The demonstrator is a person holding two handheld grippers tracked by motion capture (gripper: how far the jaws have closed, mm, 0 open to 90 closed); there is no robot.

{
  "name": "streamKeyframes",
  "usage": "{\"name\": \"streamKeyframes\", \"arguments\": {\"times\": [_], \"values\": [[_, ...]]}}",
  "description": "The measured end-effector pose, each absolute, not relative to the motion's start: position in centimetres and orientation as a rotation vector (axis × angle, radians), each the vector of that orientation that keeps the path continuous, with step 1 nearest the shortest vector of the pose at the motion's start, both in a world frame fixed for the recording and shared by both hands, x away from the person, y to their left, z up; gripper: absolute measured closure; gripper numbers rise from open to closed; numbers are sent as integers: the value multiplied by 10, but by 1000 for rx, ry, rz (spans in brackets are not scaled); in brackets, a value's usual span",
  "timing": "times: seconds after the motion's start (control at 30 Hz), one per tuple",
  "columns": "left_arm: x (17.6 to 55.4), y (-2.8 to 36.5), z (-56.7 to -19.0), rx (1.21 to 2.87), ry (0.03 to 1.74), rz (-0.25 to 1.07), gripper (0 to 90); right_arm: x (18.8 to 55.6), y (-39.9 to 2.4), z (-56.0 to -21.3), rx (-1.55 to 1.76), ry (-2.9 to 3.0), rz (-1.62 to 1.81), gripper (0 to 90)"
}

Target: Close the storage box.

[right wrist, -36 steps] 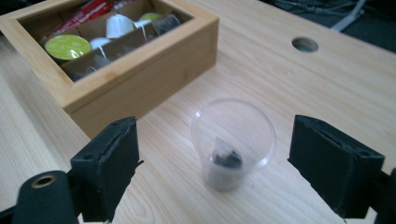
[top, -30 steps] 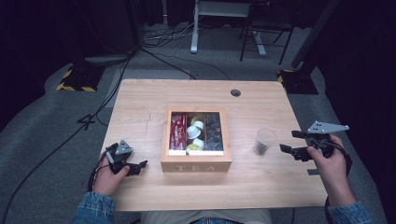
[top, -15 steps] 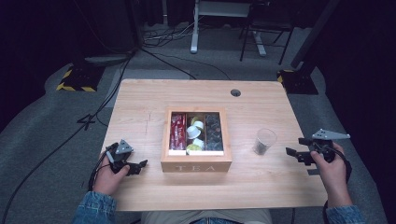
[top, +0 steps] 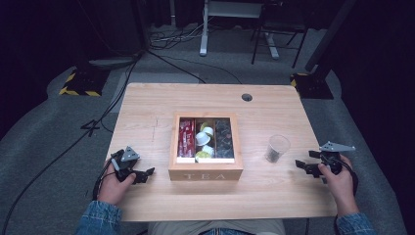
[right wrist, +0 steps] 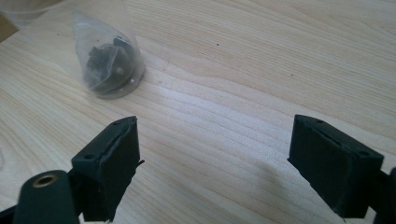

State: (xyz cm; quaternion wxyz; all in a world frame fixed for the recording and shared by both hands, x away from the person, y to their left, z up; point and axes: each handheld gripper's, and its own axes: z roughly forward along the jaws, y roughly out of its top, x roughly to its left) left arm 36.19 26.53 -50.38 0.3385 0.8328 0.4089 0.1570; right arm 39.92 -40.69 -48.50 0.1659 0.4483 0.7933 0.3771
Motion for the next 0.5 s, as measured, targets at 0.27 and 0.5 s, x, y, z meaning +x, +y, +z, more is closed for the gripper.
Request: {"name": "streamKeyframes", "arguments": {"times": [0.27, 0.5], "values": [[362, 265, -504, 2170, 1065, 407, 162, 399, -408, -500, 1287, 2247, 1068, 161], [362, 265, -504, 2169, 1066, 409, 162, 396, -404, -503, 1220, 2265, 988, 134]]}}
